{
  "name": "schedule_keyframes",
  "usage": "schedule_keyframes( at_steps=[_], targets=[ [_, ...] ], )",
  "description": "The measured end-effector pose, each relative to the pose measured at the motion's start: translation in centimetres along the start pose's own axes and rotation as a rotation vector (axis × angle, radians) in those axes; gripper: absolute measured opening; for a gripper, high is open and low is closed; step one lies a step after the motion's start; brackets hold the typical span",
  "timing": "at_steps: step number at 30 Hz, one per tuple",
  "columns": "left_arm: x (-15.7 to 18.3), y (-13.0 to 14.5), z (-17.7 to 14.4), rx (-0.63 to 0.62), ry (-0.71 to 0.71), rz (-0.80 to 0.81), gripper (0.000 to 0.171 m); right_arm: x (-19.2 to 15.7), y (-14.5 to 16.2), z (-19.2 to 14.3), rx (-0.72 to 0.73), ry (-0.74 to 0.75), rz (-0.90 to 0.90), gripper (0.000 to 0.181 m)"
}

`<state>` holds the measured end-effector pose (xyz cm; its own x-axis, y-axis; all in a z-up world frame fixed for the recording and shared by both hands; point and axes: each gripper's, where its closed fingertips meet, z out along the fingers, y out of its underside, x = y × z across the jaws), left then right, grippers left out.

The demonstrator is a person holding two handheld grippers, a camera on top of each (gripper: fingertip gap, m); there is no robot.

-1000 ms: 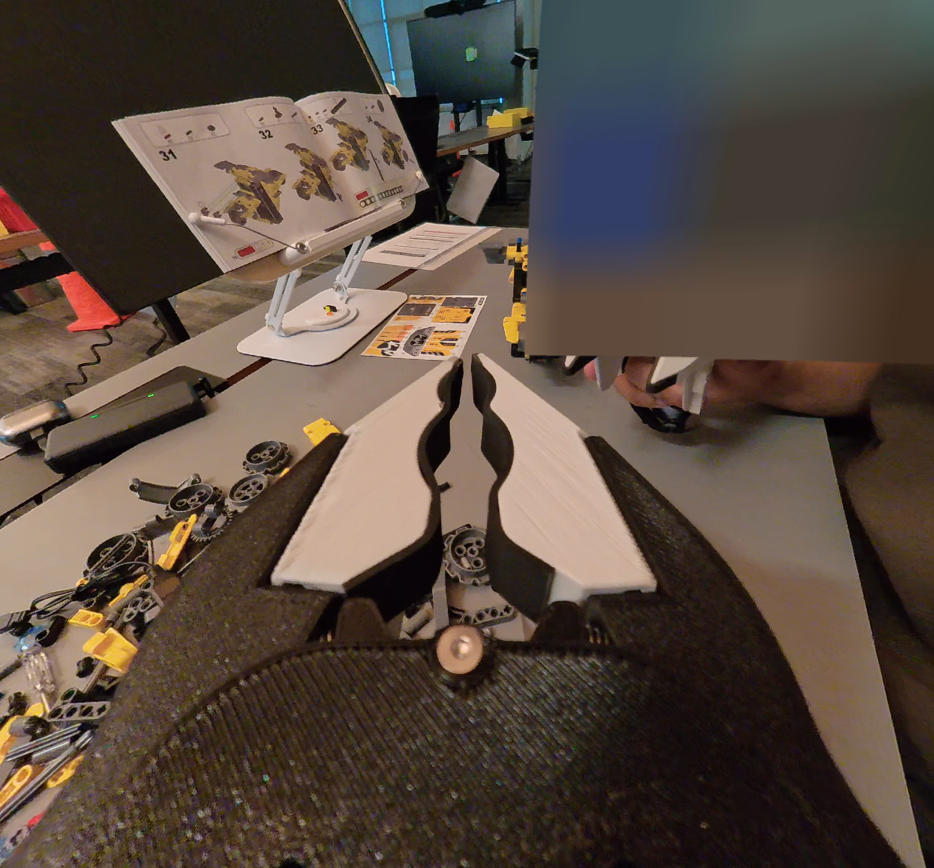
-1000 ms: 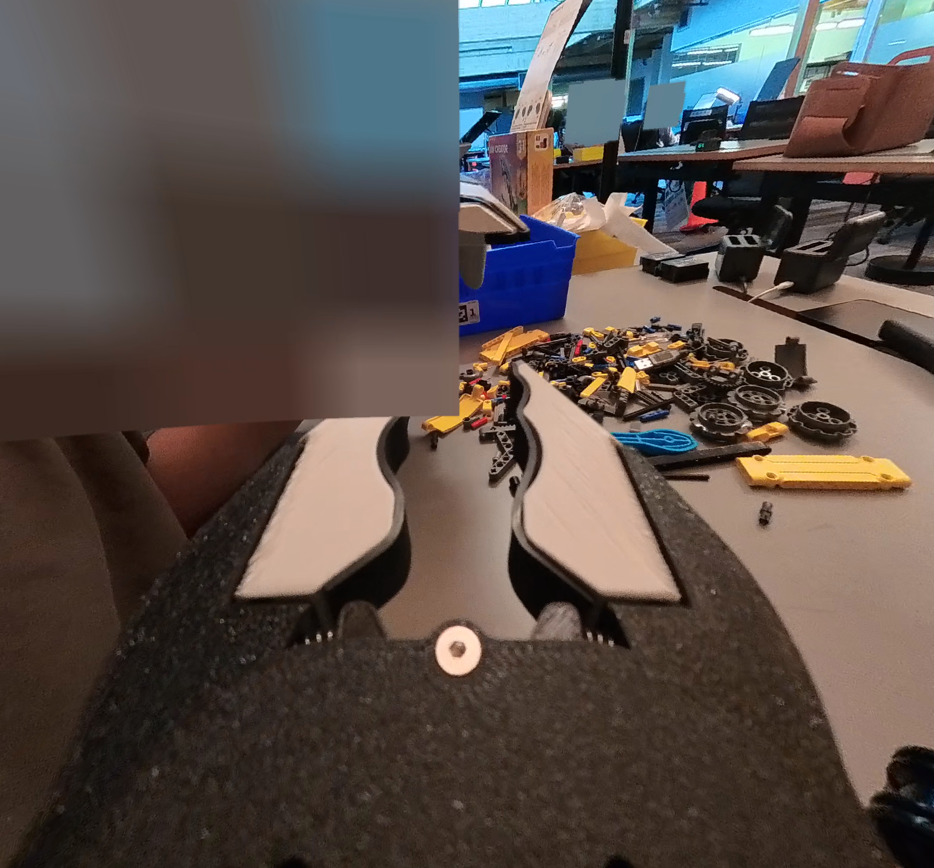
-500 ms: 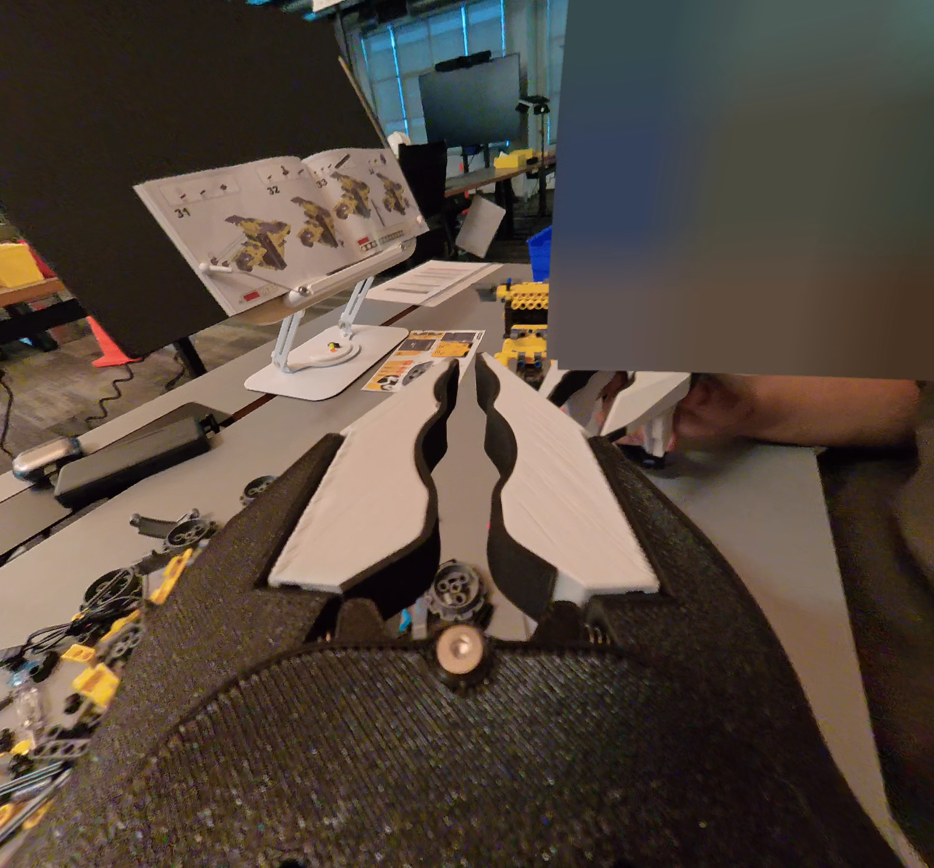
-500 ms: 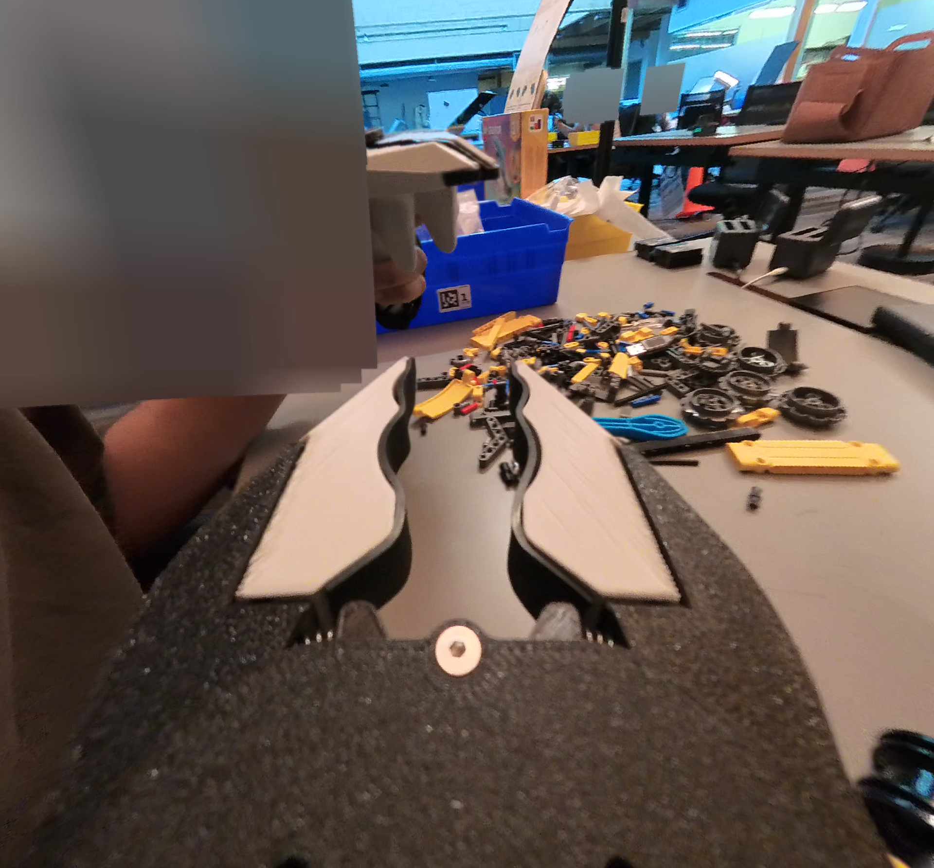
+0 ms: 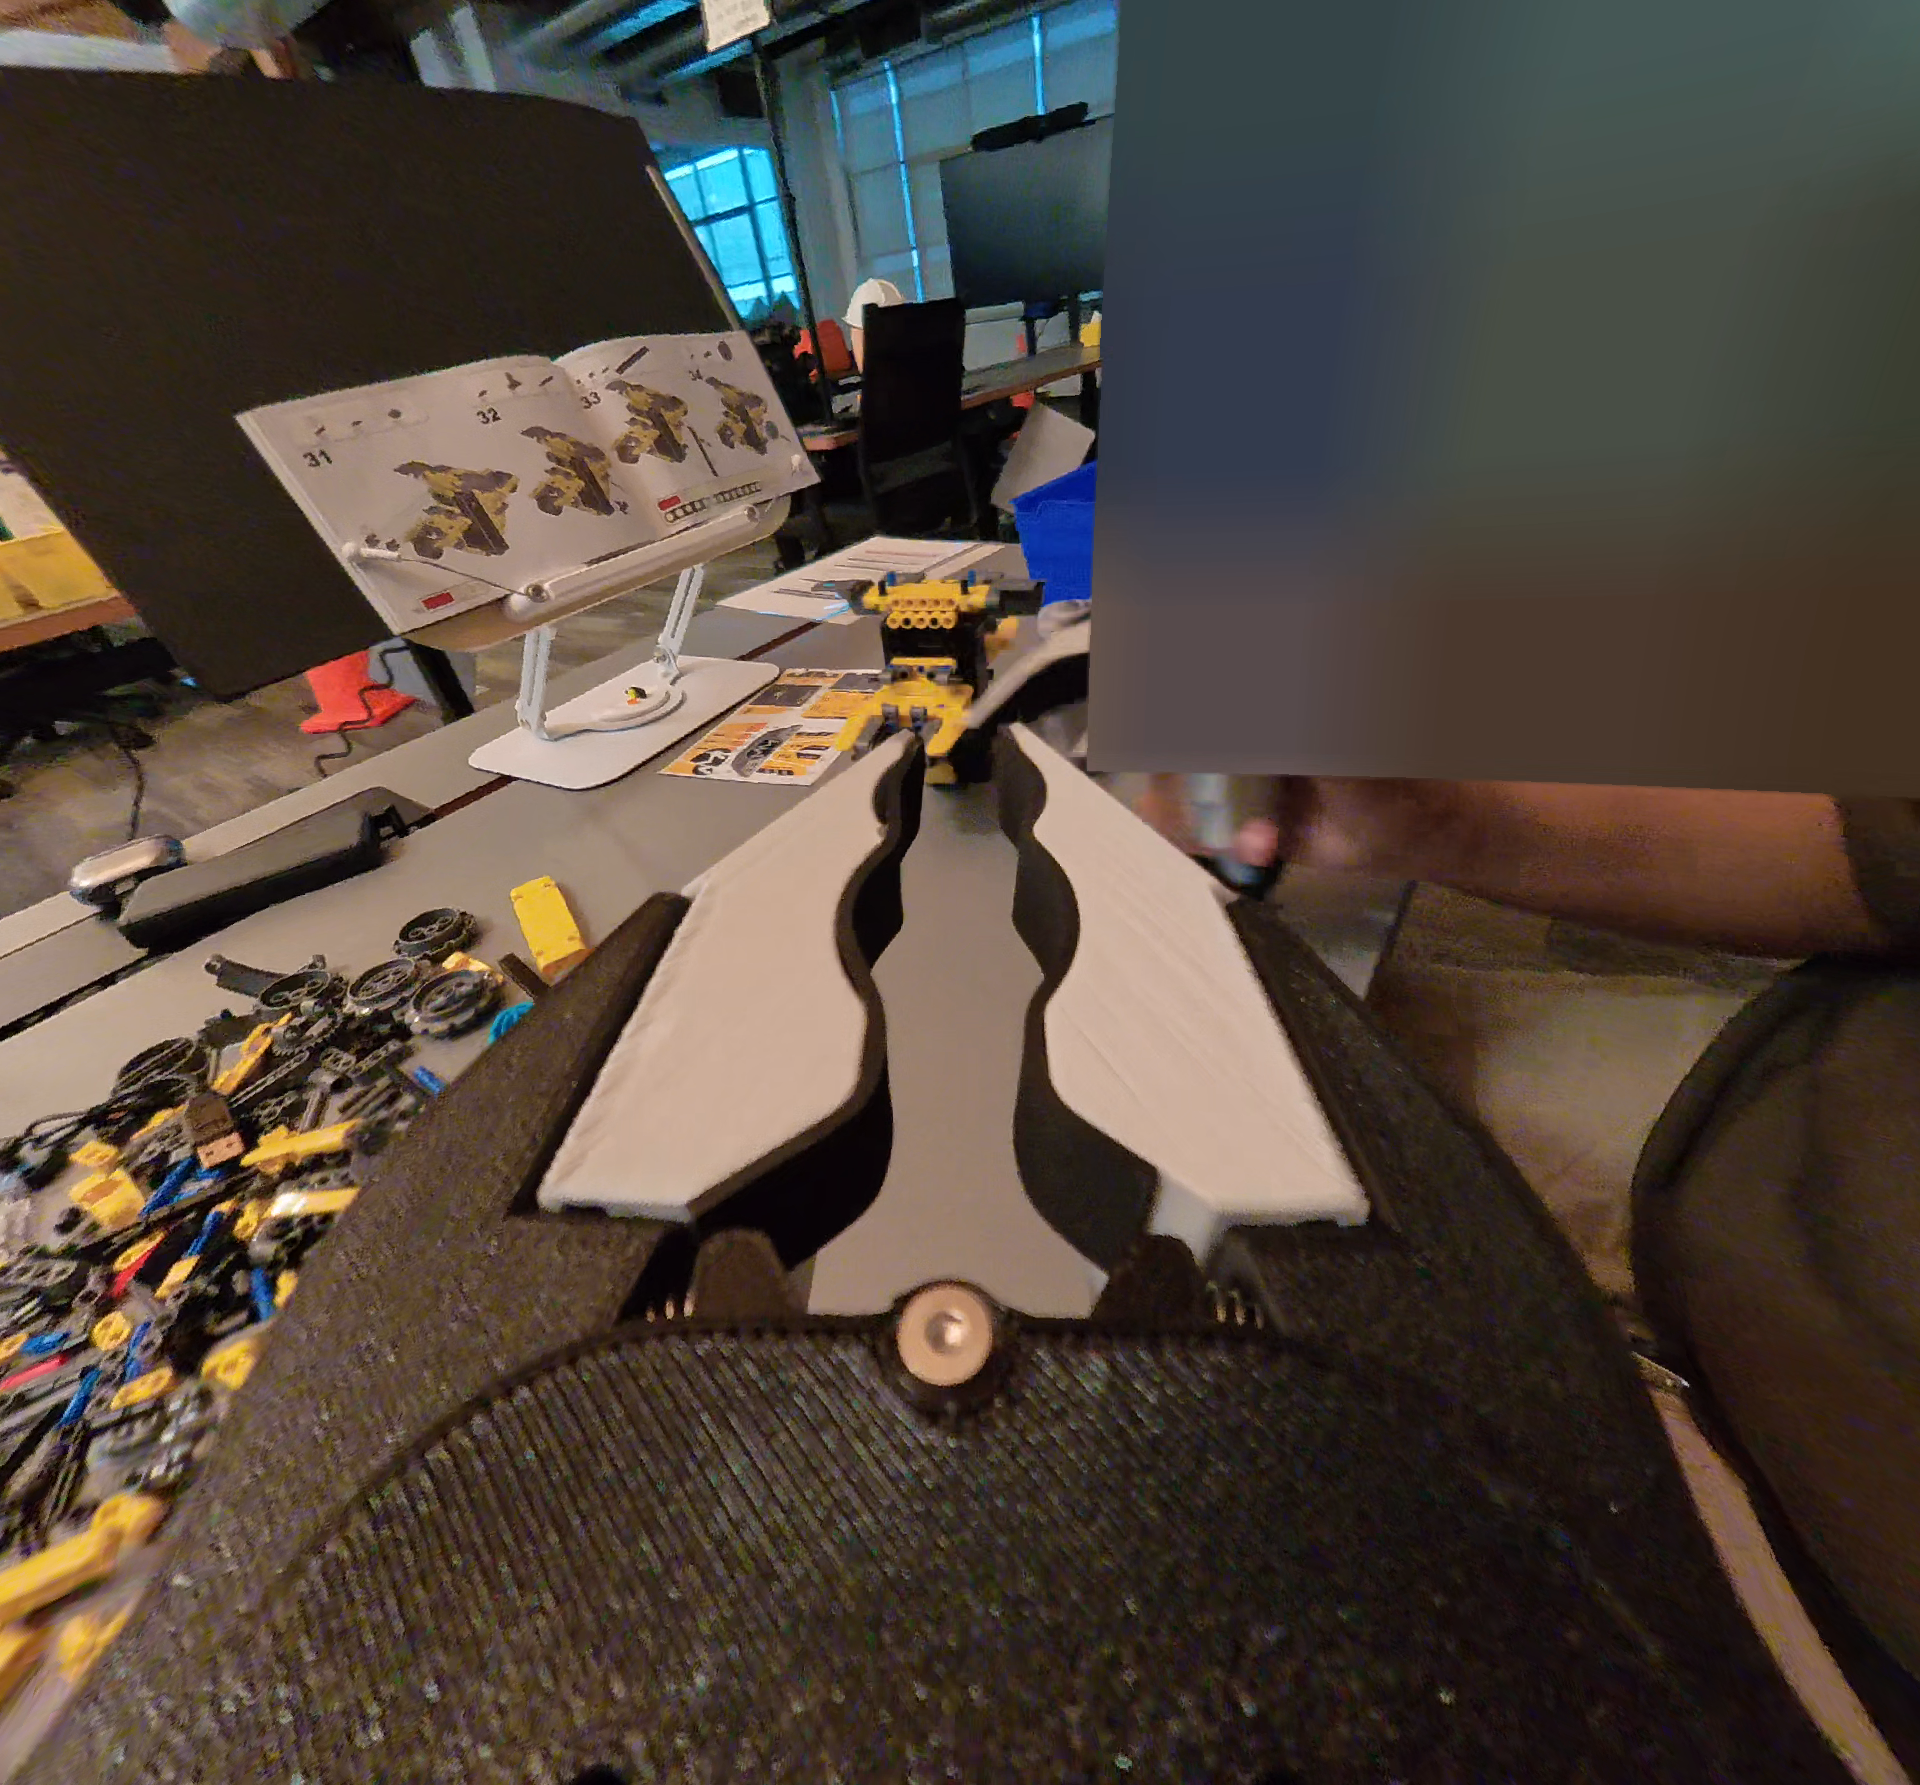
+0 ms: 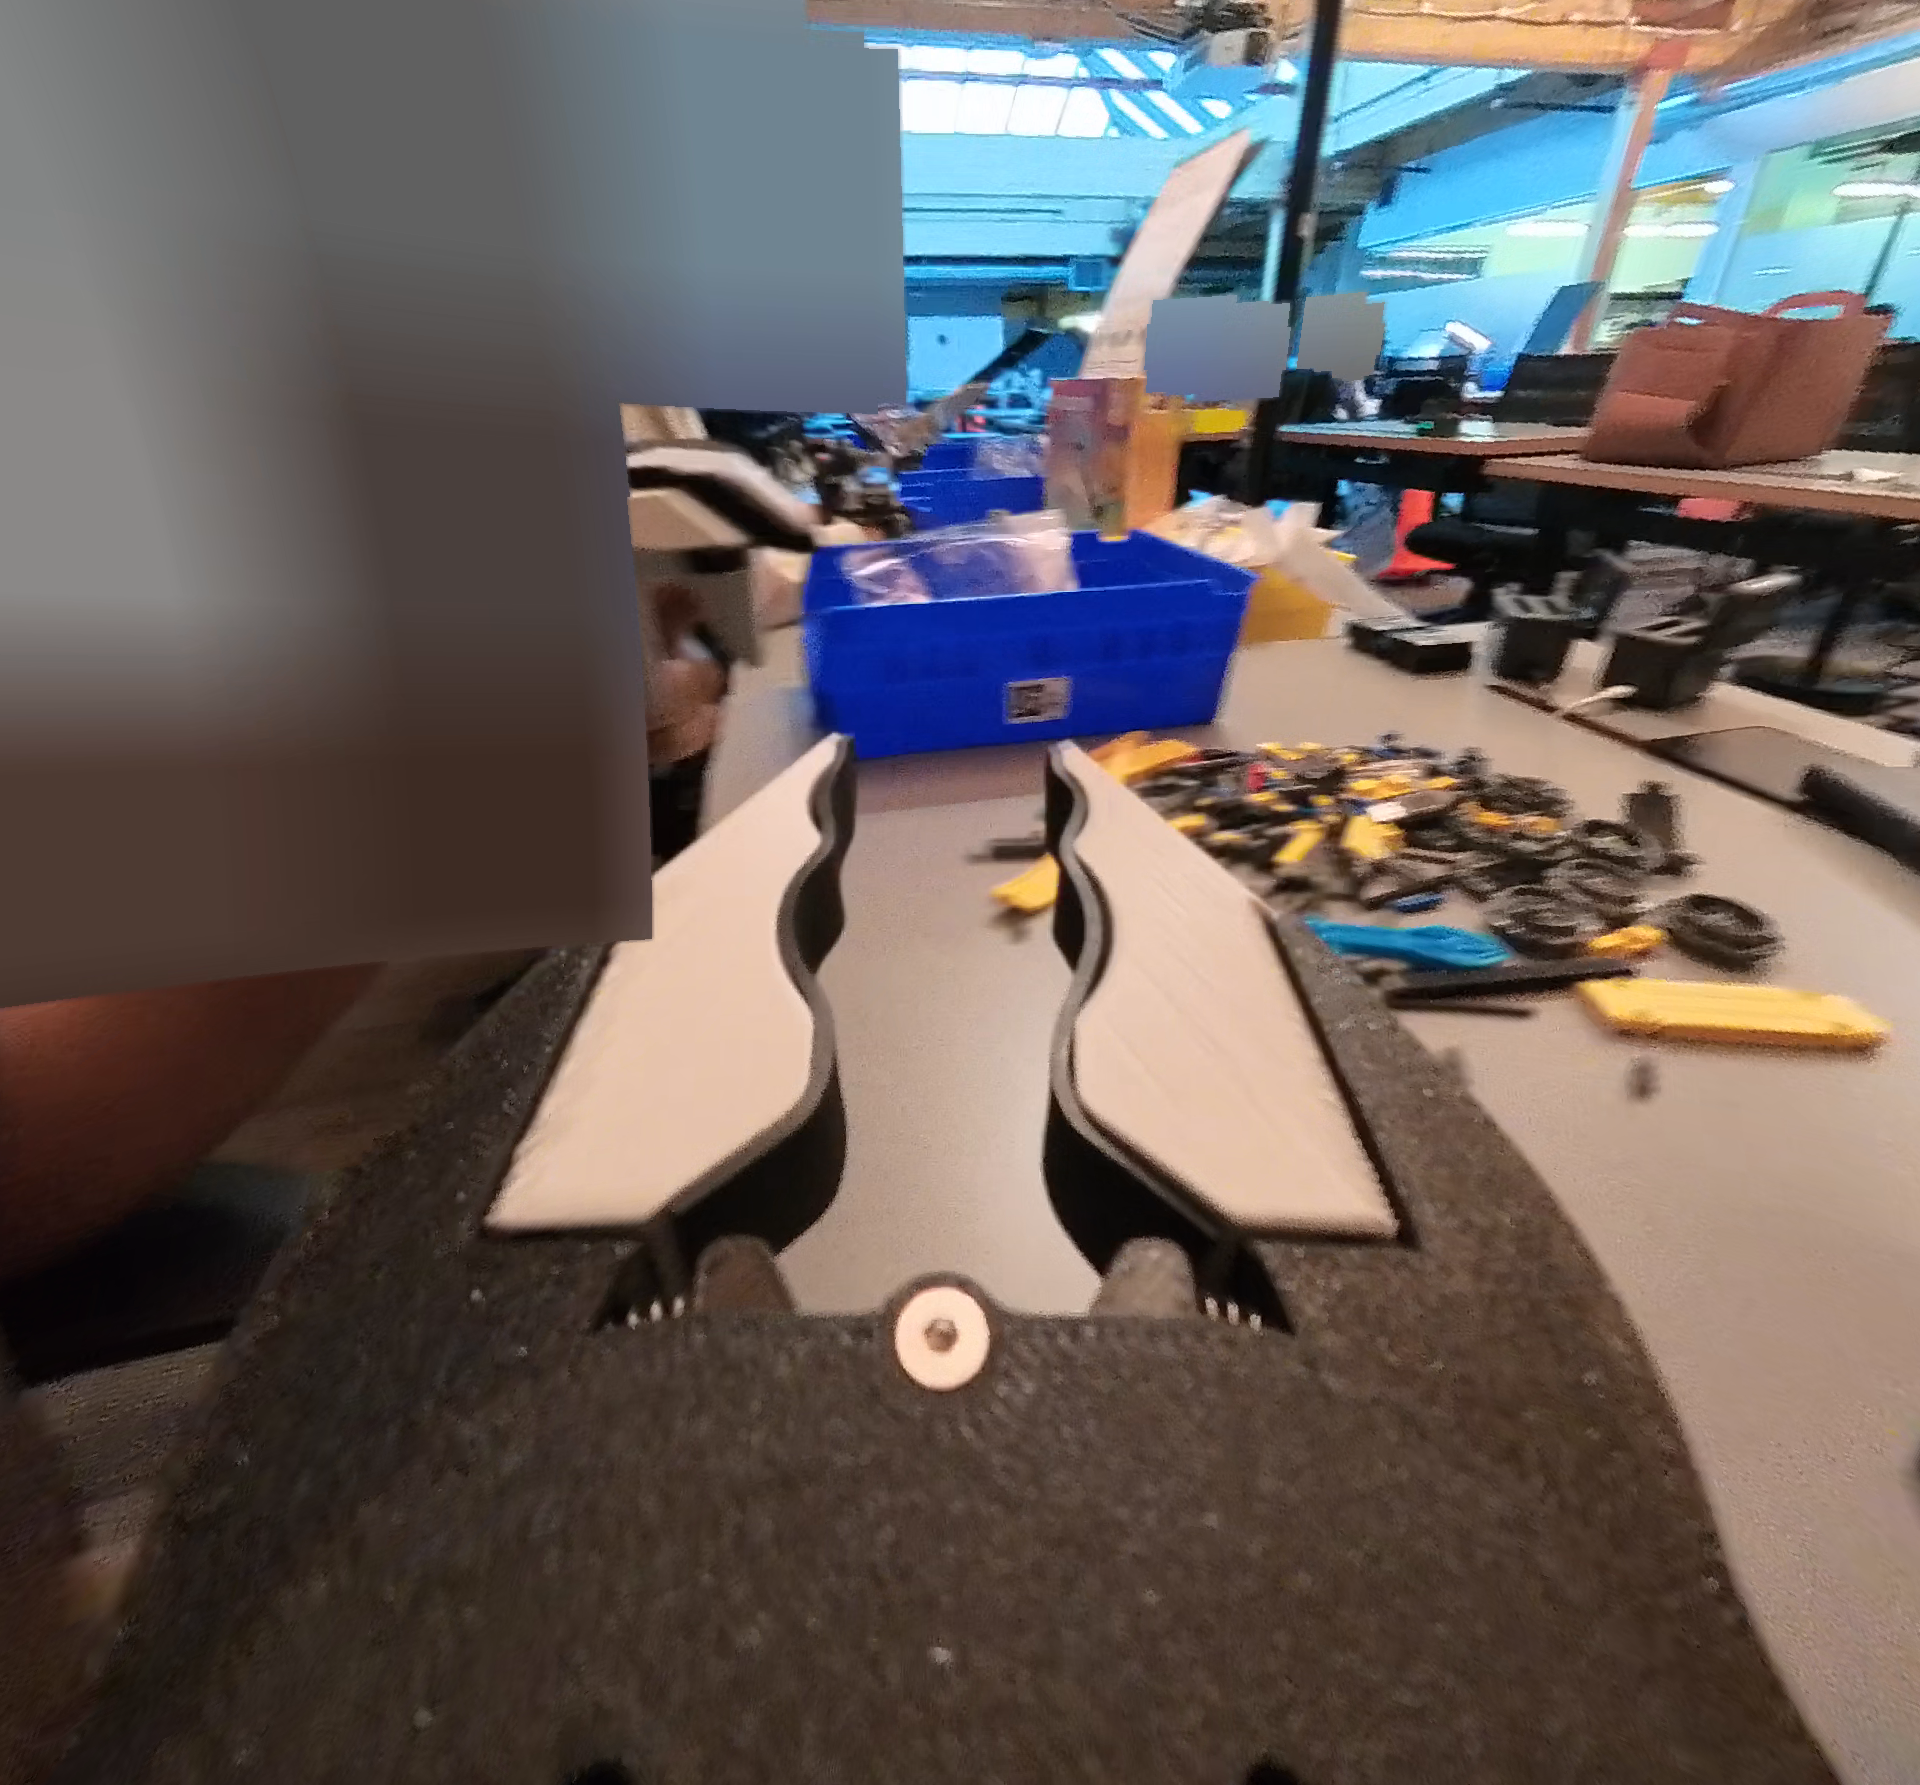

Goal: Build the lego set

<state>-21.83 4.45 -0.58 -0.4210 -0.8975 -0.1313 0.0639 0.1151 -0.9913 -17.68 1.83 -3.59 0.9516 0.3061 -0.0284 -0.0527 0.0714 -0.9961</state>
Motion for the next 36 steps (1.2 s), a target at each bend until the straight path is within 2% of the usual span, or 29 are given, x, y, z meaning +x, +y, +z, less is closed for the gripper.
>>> schedule_keyframes(
  at_steps=[2, 4, 6, 11, 14, 20, 24, 26, 28, 31, 33, 35, 36],
  targets=[
    [1.1, -0.2, -1.0, -0.002, -0.020, 0.005, 0.010, -5.2, 1.1, -2.6, -0.037, -0.055, 0.011, 0.033],
    [2.0, -0.1, -1.9, 0.003, -0.034, -0.003, 0.010, -10.2, 3.4, -5.5, -0.134, -0.108, -0.002, 0.031],
    [2.6, 0.0, -2.4, 0.007, -0.045, -0.022, 0.011, -13.7, 6.3, -8.3, -0.243, -0.113, 0.000, 0.023],
    [4.7, 0.1, -2.7, 0.001, -0.044, -0.042, 0.014, -18.0, 17.2, -13.9, -0.628, -0.048, 0.262, 0.021],
    [6.1, 0.2, -2.6, -0.022, -0.041, -0.027, 0.015, -19.0, 20.1, -15.9, -0.708, 0.025, 0.353, 0.021],
    [8.7, 0.2, -2.7, -0.036, -0.031, -0.026, 0.017, -22.1, 21.8, -17.7, -0.815, 0.077, 0.358, 0.021],
    [10.3, 0.1, -3.0, -0.043, -0.029, -0.033, 0.018, -27.4, 21.6, -19.2, -0.844, -0.033, 0.489, 0.021],
    [11.3, -0.3, -3.2, -0.037, -0.024, -0.027, 0.018, -30.6, 21.4, -20.3, -0.880, -0.110, 0.584, 0.027],
    [12.4, -0.7, -3.5, -0.027, -0.011, -0.025, 0.018, -32.4, 21.7, -21.6, -0.931, -0.113, 0.607, 0.030],
    [13.9, -1.3, -3.9, -0.020, 0.001, -0.015, 0.018, -34.4, 21.1, -22.5, -0.933, -0.139, 0.641, 0.029],
    [14.8, -1.7, -4.3, -0.015, 0.002, -0.007, 0.018, -36.0, 21.0, -22.9, -0.950, -0.181, 0.669, 0.019],
    [15.7, -2.2, -4.8, -0.010, 0.002, 0.001, 0.017, -37.3, 20.3, -23.0, -0.934, -0.226, 0.680, 0.000],
    [16.1, -2.3, -5.1, -0.008, 0.000, 0.004, 0.018, -37.9, 20.2, -23.2, -0.939, -0.234, 0.680, 0.000]
  ],
)
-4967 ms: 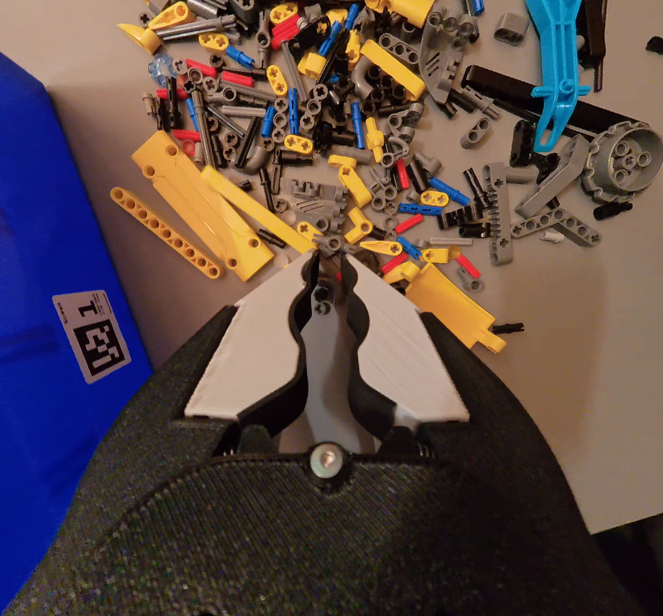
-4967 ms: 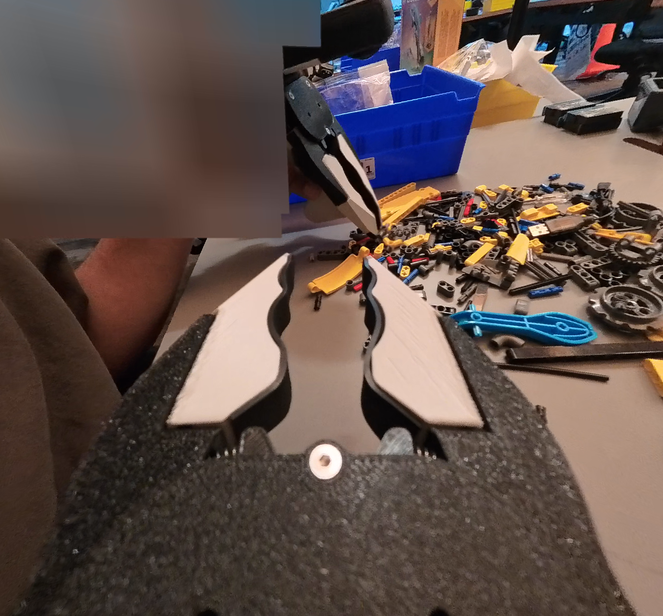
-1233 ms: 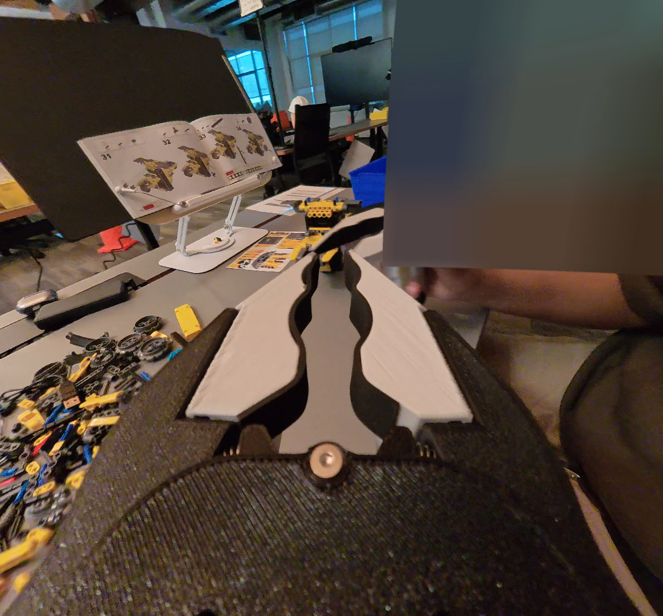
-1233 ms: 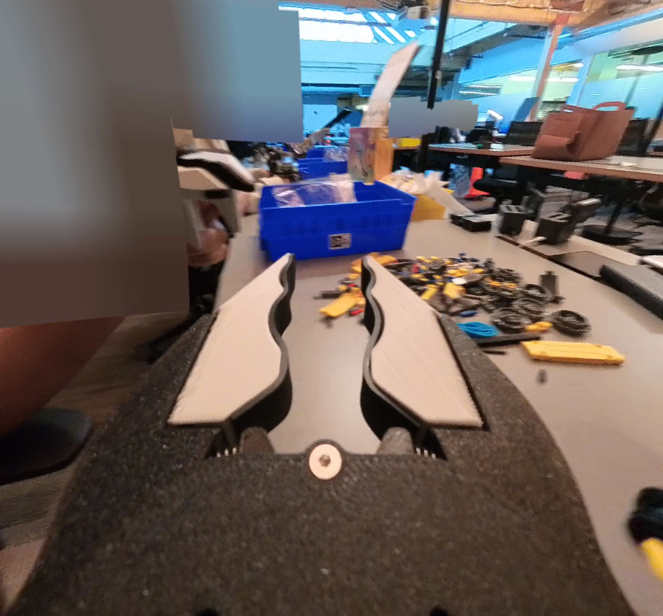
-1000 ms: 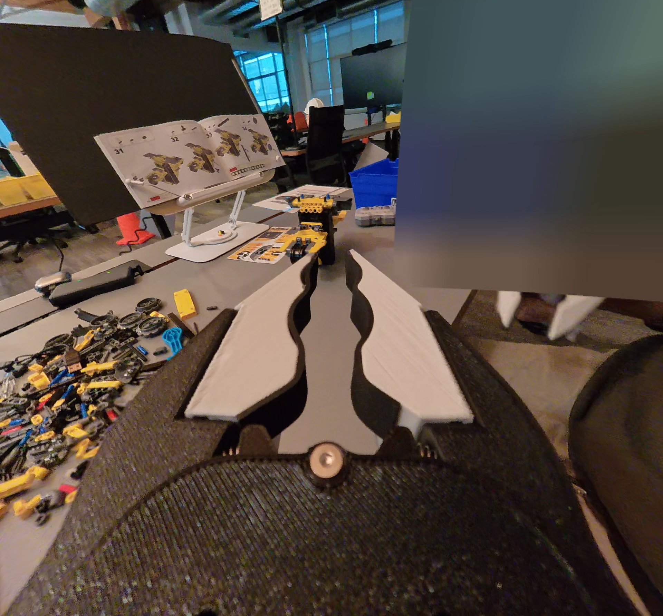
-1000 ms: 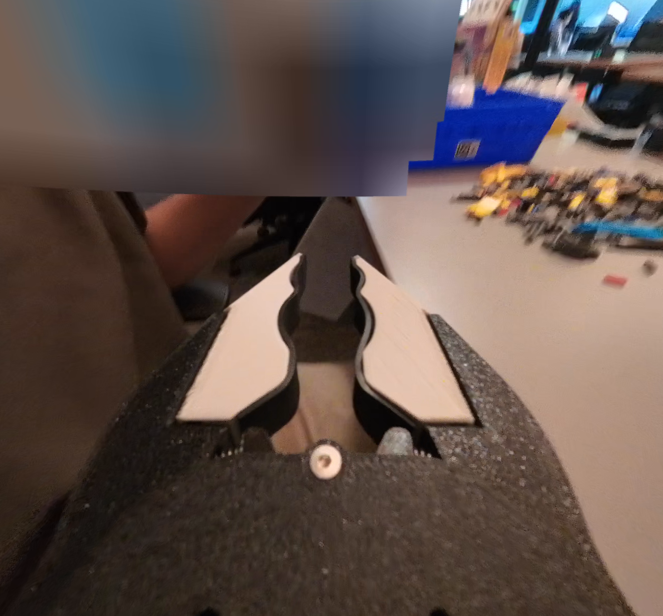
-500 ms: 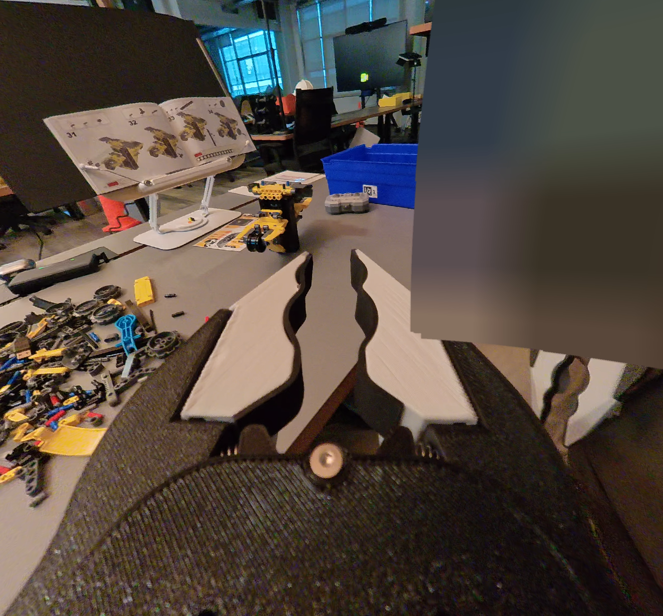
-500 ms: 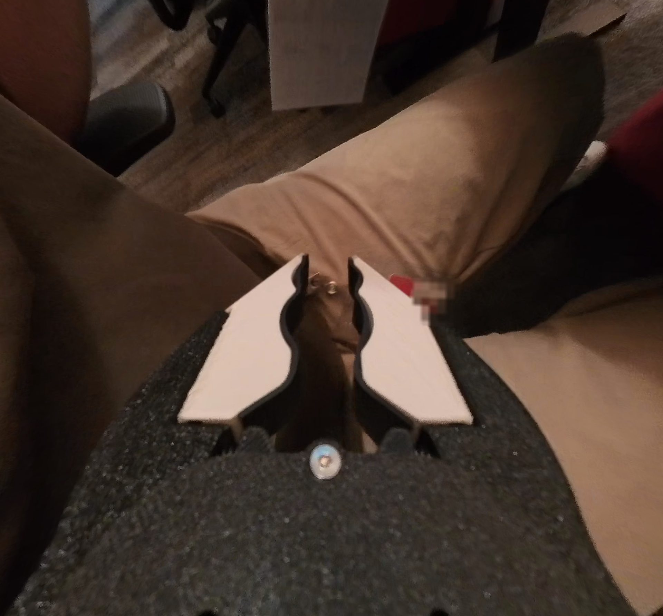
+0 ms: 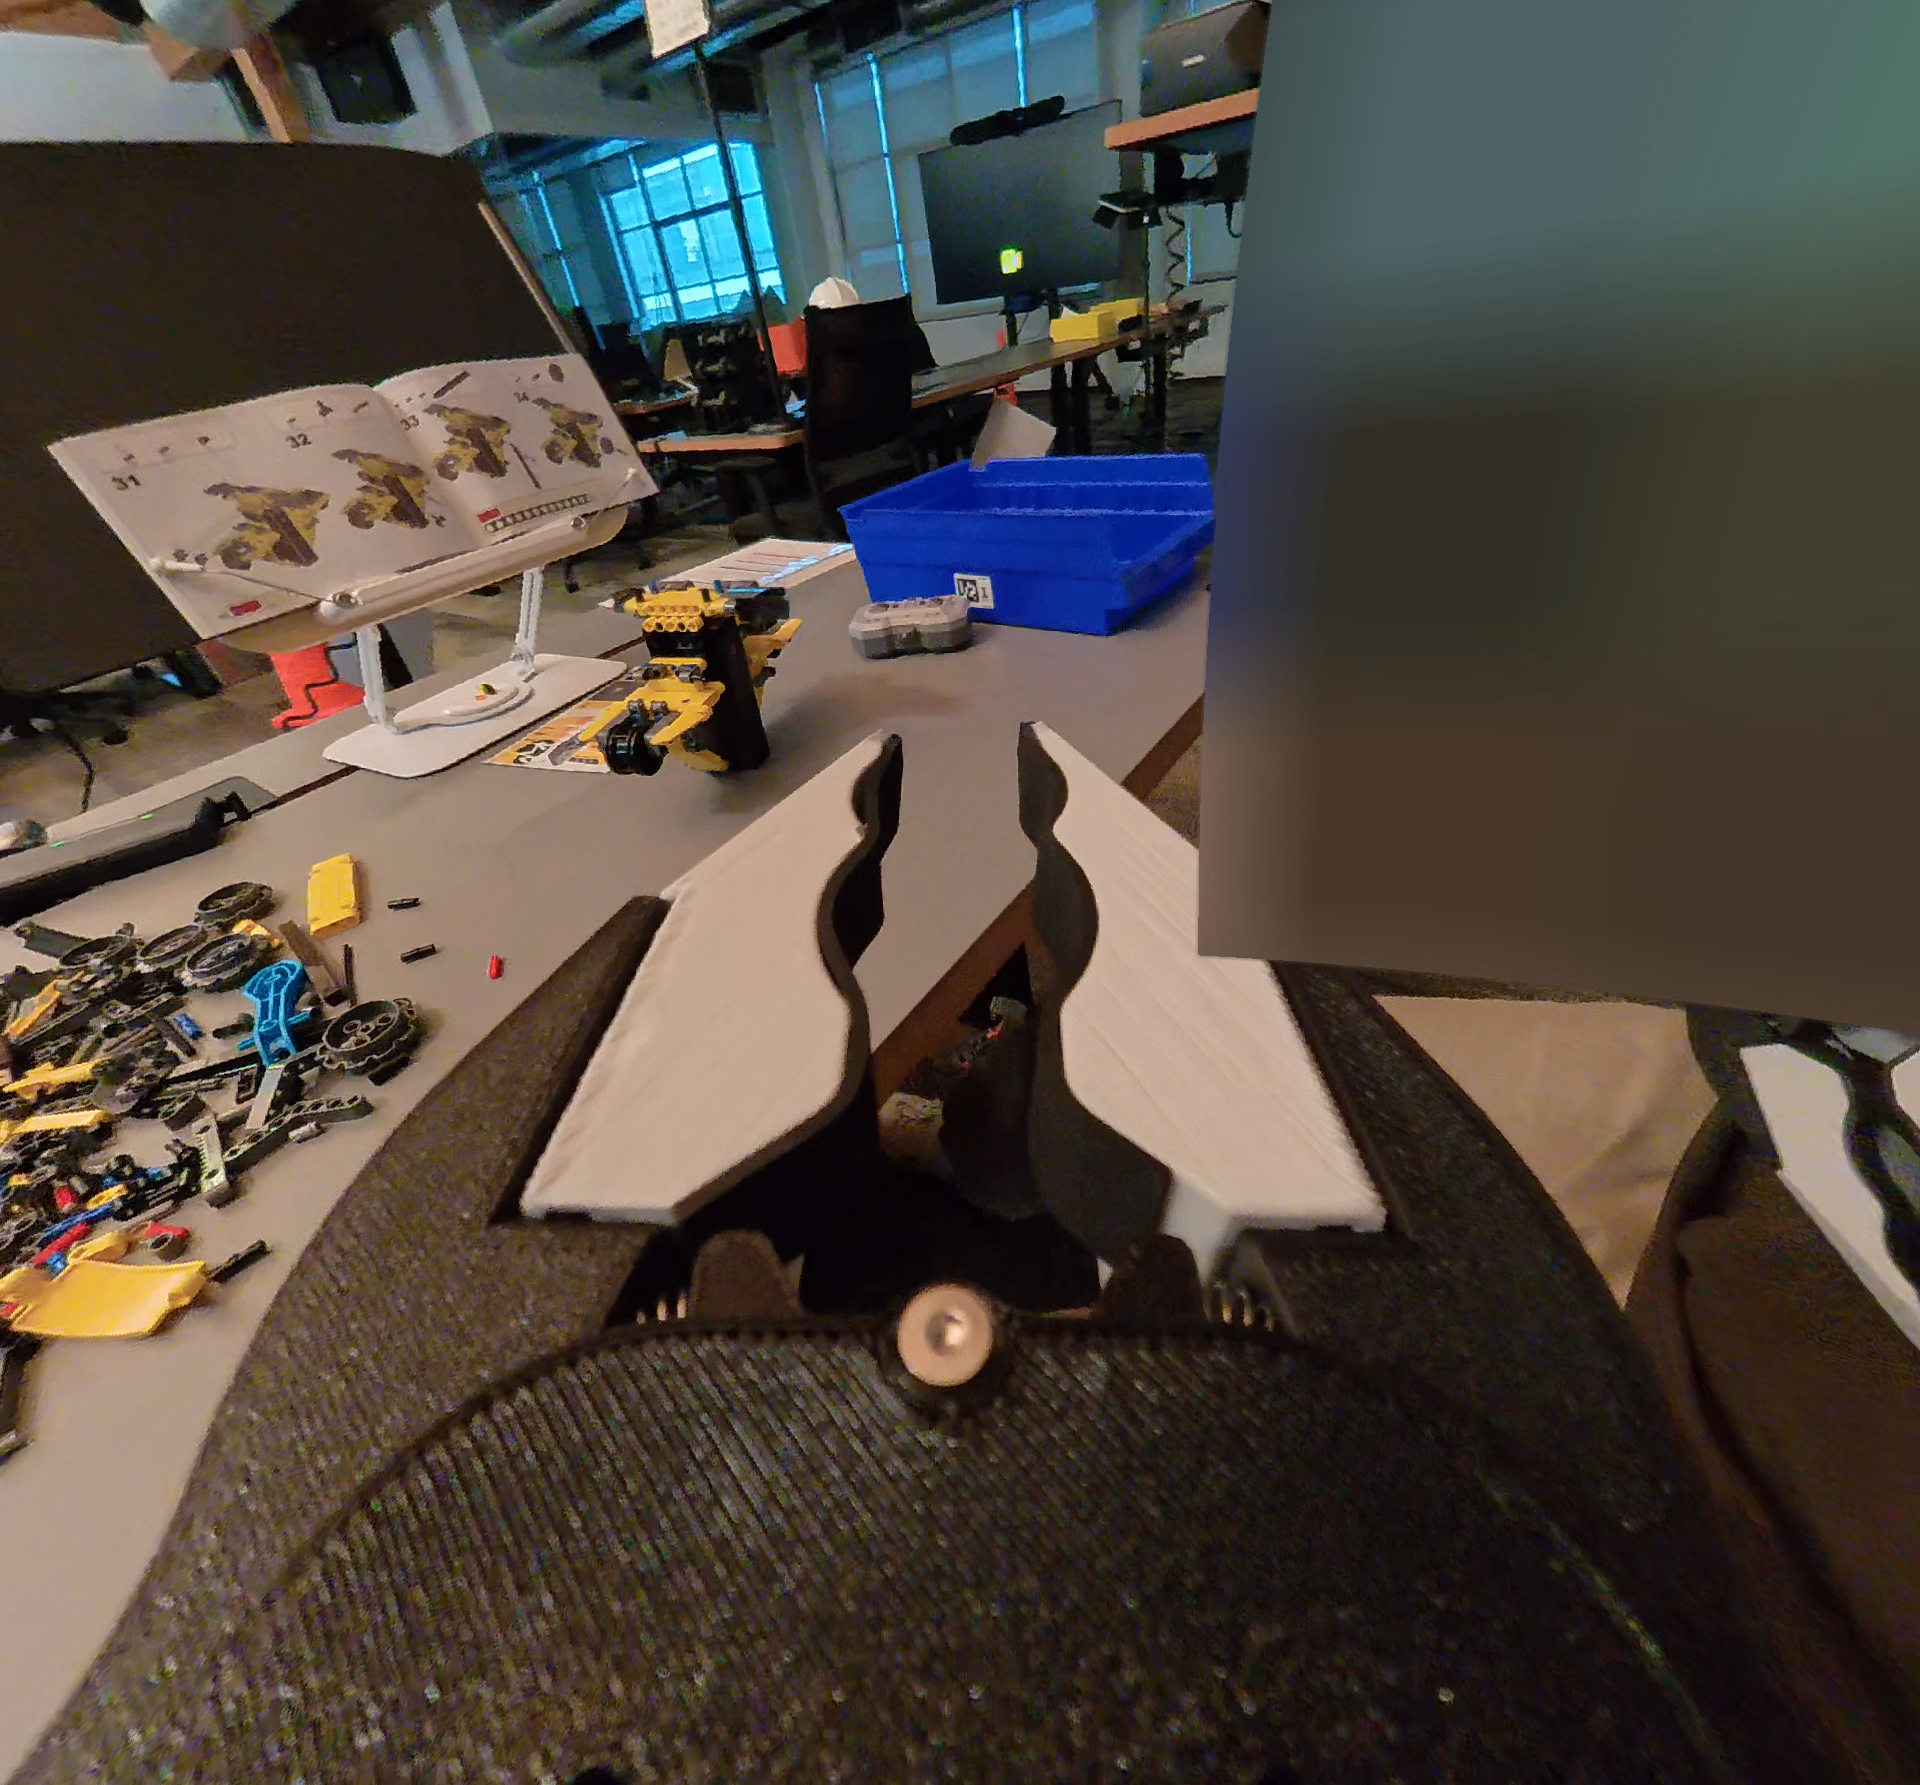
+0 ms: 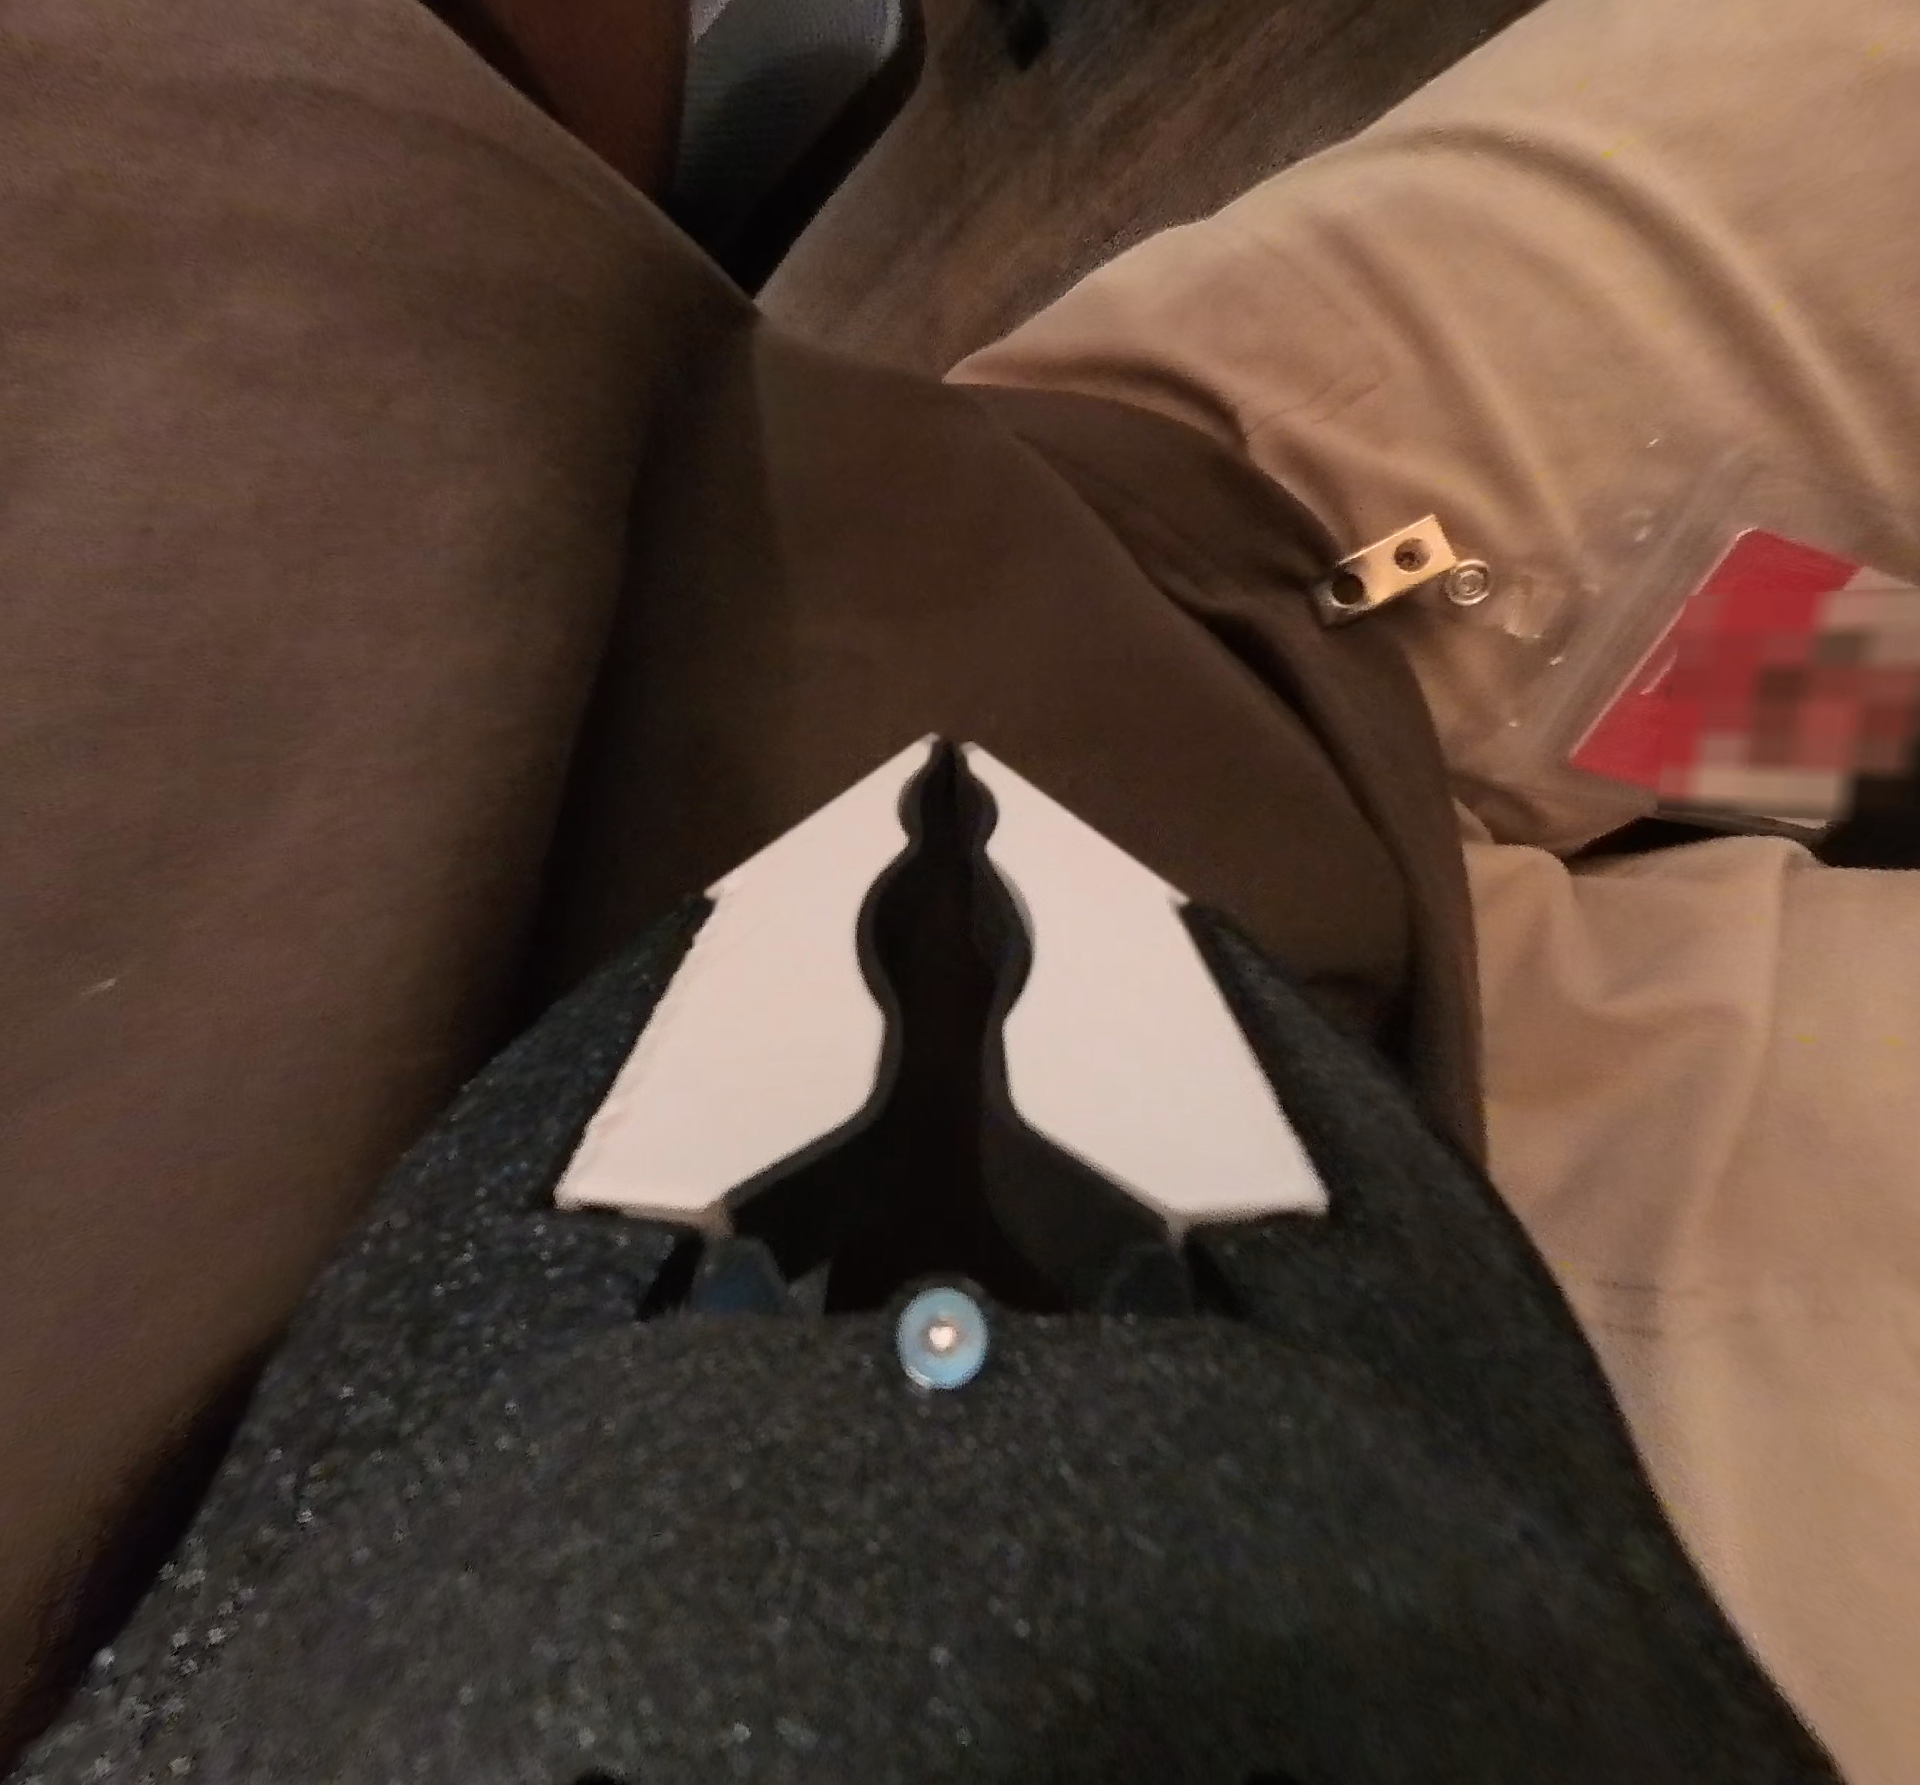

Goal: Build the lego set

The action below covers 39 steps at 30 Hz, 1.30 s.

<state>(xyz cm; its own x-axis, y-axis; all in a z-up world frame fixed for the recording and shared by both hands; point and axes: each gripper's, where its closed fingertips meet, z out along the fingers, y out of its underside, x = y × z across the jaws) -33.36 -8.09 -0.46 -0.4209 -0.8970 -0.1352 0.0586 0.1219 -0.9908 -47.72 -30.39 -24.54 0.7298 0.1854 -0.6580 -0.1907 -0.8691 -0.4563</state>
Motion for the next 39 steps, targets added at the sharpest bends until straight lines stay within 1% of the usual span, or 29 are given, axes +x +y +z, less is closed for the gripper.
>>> schedule_keyframes(
  at_steps=[2, 5, 7, 8, 9, 10, 11, 12, 13, 14, 16, 19, 21, 24, 27, 29, 32, 33, 35, 36, 39],
  targets=[
    [0.6, -0.1, -0.6, 0.001, -0.008, 0.003, 0.018, -0.7, 0.8, -0.3, -0.014, 0.000, 0.001, 0.000],
    [1.5, -0.1, -1.4, 0.009, -0.012, -0.013, 0.018, -1.9, 0.8, -1.2, 0.052, -0.024, 0.016, 0.000],
    [2.1, -0.1, -1.8, 0.011, -0.011, -0.023, 0.018, -0.8, 0.5, -1.8, 0.115, 0.060, 0.000, 0.000],
    [2.5, -0.1, -1.9, 0.011, -0.009, -0.023, 0.018, 0.1, 0.5, -1.7, 0.122, 0.121, -0.021, 0.017],
    [2.8, -0.2, -1.9, 0.014, -0.004, -0.023, 0.018, 0.8, 0.7, -1.3, 0.105, 0.162, -0.047, 0.043],
    [3.2, -0.4, -2.0, 0.018, 0.003, -0.023, 0.018, 1.3, 1.0, -0.7, 0.073, 0.180, -0.073, 0.057],
    [3.6, -0.6, -2.0, 0.025, 0.011, -0.023, 0.018, 1.4, 1.3, 0.2, 0.041, 0.174, -0.098, 0.059],
    [4.0, -0.9, -2.1, 0.033, 0.019, -0.021, 0.018, 1.2, 1.5, 1.2, 0.012, 0.144, -0.114, 0.057],
    [4.4, -1.2, -2.1, 0.038, 0.025, -0.016, 0.018, 0.9, 1.8, 2.0, -0.019, 0.102, -0.118, 0.046],
    [4.7, -1.5, -2.2, 0.040, 0.026, -0.006, 0.018, 0.6, 2.0, 2.4, -0.039, 0.076, -0.121, 0.025],
    [4.9, -1.9, -2.6, 0.037, 0.016, 0.025, 0.018, -0.2, 1.3, 2.0, -0.010, 0.061, -0.171, 0.005],
    [4.2, -2.2, -3.3, 0.048, -0.015, 0.042, 0.018, -2.9, 0.7, 0.3, 0.041, -0.013, -0.271, 0.003],
    [3.4, -2.0, -3.6, 0.069, -0.022, 0.007, 0.019, -4.5, 1.2, -0.4, 0.032, -0.071, -0.312, 0.003],
    [2.1, -1.0, -3.6, 0.078, -0.026, -0.069, 0.019, -5.3, 2.0, -0.6, -0.002, -0.103, -0.327, 0.003],
    [1.6, 0.0, -3.2, 0.057, -0.027, -0.095, 0.019, -6.0, 1.6, -1.1, 0.028, -0.139, -0.320, 0.002],
    [1.7, 0.4, -2.8, 0.047, -0.024, -0.092, 0.019, -7.4, 0.4, -2.0, 0.101, -0.214, -0.313, 0.001],
    [1.9, 0.9, -2.2, 0.024, -0.016, -0.094, 0.019, -12.0, -2.8, -5.4, 0.290, -0.444, -0.311, 0.000],
    [2.0, 1.1, -2.1, 0.018, -0.014, -0.094, 0.019, -12.8, -3.2, -6.1, 0.307, -0.467, -0.325, 0.000],
    [2.1, 1.3, -1.9, 0.010, -0.012, -0.092, 0.019, -12.8, -2.8, -5.9, 0.260, -0.430, -0.354, 0.001],
    [2.2, 1.3, -1.8, 0.009, -0.011, -0.091, 0.020, -12.9, -2.6, -5.9, 0.254, -0.434, -0.350, 0.001],
    [2.3, 1.3, -1.8, 0.008, -0.010, -0.091, 0.019, -13.1, -2.4, -6.2, 0.284, -0.468, -0.329, 0.001]
  ],
)
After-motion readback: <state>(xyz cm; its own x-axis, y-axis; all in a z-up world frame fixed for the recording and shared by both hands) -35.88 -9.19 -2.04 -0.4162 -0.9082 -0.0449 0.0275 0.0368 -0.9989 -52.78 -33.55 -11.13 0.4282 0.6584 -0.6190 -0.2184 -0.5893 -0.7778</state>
